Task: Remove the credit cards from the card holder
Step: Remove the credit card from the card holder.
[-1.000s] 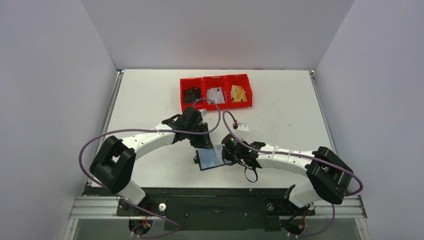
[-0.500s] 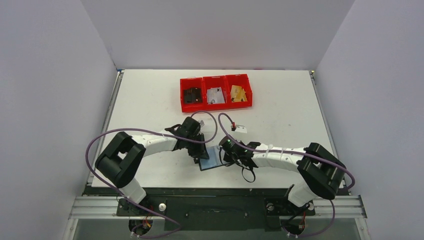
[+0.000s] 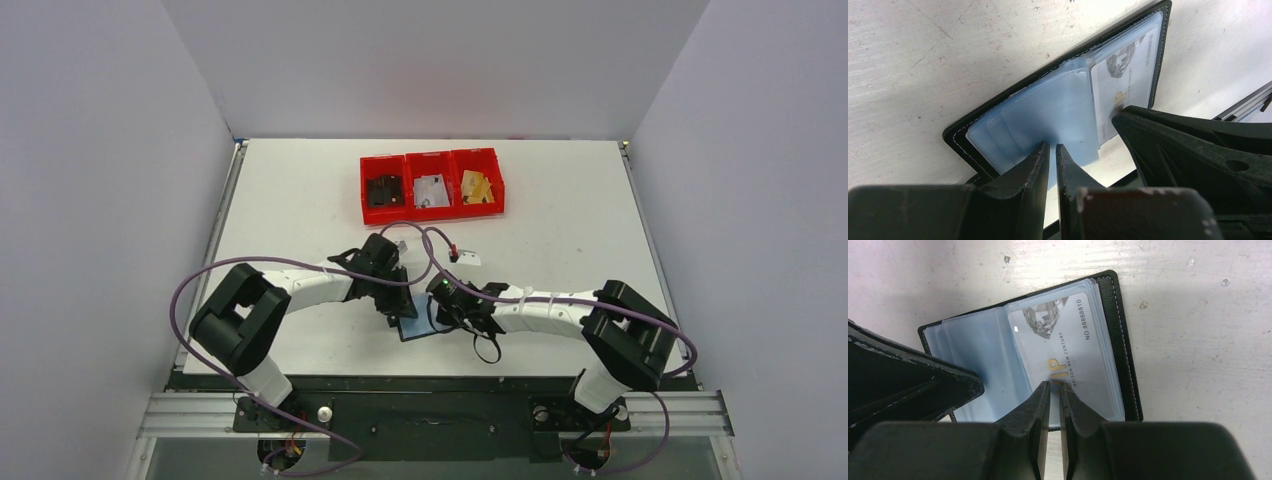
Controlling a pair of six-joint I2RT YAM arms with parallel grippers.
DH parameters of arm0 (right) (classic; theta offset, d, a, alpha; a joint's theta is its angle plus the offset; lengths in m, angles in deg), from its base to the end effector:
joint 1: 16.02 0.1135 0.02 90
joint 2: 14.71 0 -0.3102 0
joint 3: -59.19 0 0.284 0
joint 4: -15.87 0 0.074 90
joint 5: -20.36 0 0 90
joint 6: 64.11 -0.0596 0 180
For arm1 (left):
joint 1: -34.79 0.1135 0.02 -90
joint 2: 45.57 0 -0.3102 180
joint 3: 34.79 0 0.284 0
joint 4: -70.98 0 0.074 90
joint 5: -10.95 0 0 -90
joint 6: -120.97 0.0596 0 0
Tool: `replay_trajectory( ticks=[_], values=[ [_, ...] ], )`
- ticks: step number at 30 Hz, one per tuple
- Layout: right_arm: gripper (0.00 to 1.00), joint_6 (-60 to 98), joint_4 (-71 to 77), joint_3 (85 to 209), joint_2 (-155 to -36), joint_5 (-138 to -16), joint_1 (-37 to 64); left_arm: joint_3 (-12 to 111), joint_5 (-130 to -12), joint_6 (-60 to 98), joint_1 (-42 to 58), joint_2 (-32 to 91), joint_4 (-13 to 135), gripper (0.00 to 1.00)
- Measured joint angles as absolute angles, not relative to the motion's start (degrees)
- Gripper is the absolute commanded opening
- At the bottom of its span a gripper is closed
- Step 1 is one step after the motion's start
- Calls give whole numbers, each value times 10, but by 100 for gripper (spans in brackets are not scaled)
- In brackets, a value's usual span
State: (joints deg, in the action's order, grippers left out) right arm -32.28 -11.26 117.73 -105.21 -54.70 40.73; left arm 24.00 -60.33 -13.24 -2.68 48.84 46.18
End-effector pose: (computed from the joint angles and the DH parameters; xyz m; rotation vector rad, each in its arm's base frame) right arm 0.1945 0.2686 0.1605 0.1267 2.6036 0.4234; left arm 0.2575 -0.2215 0.1439 -0.0436 2.8428 -0.8446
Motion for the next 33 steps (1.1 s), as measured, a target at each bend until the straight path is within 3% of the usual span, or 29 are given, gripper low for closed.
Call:
replay_trajectory(
  ticks=[9,15,26,33],
  values=[
    [11,-330,-113,1172,-1040,-558,401,258,-617,-119,-25,443,412,24],
    [25,-333,-119,1152,-980,-564,374,290,-587,-139,-27,450,437,27],
    [31,-304,-129,1150,-959,-580,338,305,-556,-166,-33,534,481,28],
    [28,-291,-122,1144,-984,-613,330,305,-547,-169,-32,556,497,17]
  ],
)
